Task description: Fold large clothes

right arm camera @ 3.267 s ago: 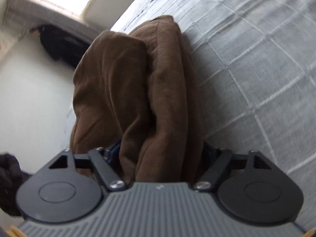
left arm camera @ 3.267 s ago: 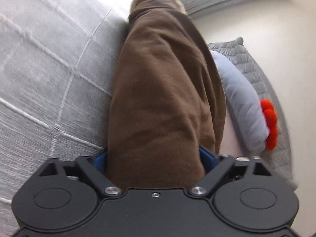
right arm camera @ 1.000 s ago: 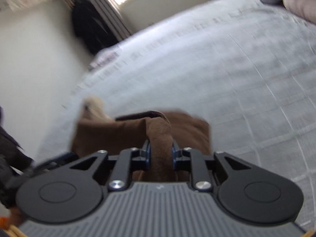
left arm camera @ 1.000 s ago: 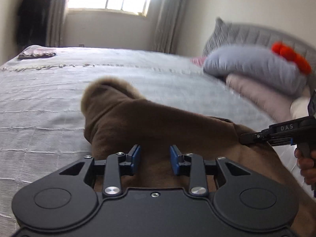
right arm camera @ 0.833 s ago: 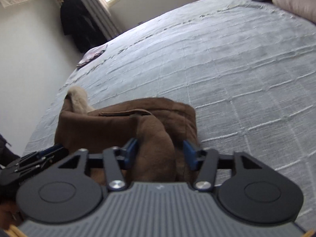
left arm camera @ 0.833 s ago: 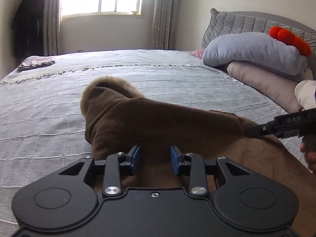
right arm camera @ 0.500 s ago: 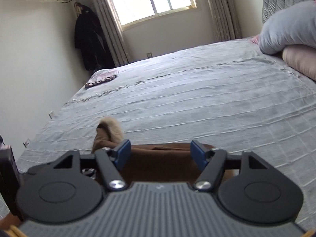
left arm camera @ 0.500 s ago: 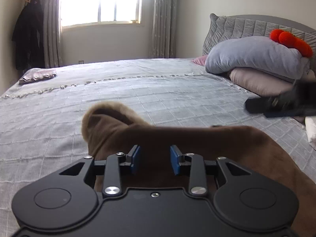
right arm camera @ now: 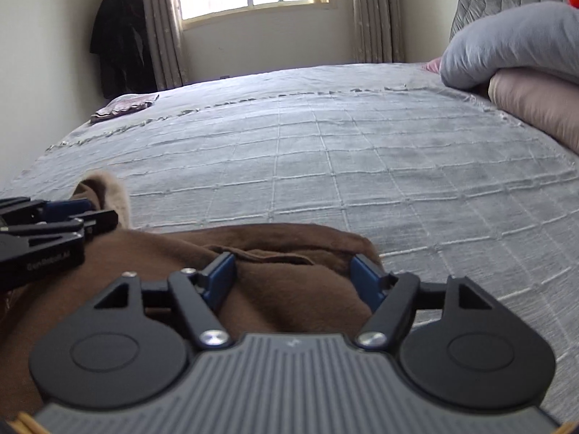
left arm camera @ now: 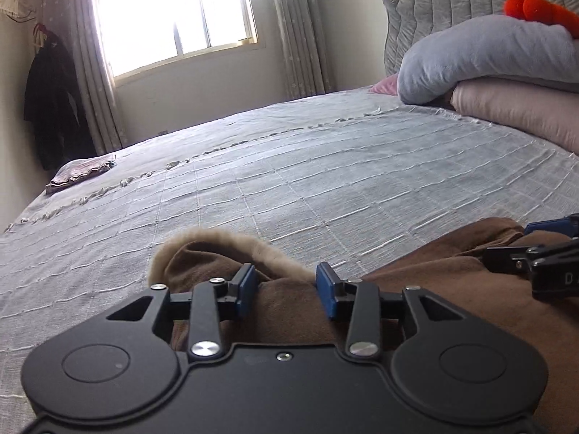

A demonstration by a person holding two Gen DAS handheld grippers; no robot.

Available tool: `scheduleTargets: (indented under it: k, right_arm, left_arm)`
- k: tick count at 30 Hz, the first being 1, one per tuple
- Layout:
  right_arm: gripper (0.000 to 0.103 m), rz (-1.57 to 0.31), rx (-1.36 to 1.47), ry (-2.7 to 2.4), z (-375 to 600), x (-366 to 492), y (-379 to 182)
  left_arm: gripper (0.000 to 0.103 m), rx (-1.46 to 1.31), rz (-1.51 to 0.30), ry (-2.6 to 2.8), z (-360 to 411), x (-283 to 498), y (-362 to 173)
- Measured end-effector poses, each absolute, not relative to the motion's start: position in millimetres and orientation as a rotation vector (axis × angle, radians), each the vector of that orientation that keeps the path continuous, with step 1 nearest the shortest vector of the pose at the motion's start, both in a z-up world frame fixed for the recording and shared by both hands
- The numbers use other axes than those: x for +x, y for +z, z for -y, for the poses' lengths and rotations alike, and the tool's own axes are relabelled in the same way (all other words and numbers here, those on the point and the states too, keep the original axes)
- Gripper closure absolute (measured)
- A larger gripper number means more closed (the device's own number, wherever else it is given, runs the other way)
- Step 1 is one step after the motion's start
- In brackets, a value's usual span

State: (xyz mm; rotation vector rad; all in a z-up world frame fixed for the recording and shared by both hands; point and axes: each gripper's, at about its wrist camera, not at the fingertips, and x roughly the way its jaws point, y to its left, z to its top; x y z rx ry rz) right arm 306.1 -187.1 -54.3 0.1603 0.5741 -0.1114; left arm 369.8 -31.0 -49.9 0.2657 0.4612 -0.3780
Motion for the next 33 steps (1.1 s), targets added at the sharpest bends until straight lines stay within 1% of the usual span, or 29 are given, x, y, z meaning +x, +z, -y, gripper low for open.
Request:
scheduleTargets:
  k: [4,7,9,12,17,21,24,27,30,33]
  right_arm:
    - [0.031,-0.581,0.155,-0.102,186,302,-49]
    - [0.030,-0.604,0.164,-0.044,186,292,-29]
    - [0.030,-0.614,0.152,0.002,184,279,-14]
    - [0.026,-0.608,0.091,0.050,177,253,10]
    - [0.026,-0.627,0.031,0.147,161,201,27]
    - [0.026,-0.661,-0.038,0.210,147,170,14]
    - [0.026,-0.690,-0.080,0.183,153,157,-15]
    - [0.025,-0.697,-0.022,0.141,172,138,-25]
    - [0.025,-0.723,0.102,0.121,196,115,-29]
    - [0.025,-0.712,0.174,0.113,209,91,-29]
  left_arm:
    - [0.063,0.266,-0.448,-0.371,28,360,-39]
    - [0.063,0.232,-0.427,-0.357,18,334,-14]
    - [0.064,0.148,-0.488,-0.411,4,318,2]
    - [0.064,0.089,-0.509,-0.471,-13,280,16]
    - [0.064,0.047,-0.548,-0.530,-31,215,18]
    - [0.063,-0.001,-0.597,-0.589,-33,176,1]
    - [0.064,0.000,-0.542,-0.573,-39,147,-16]
    - [0.065,-0.059,-0.530,-0.548,-49,124,-18]
    - [0.065,-0.113,-0.548,-0.525,-59,106,-14]
    - [0.065,-0.104,-0.577,-0.492,-62,91,-8]
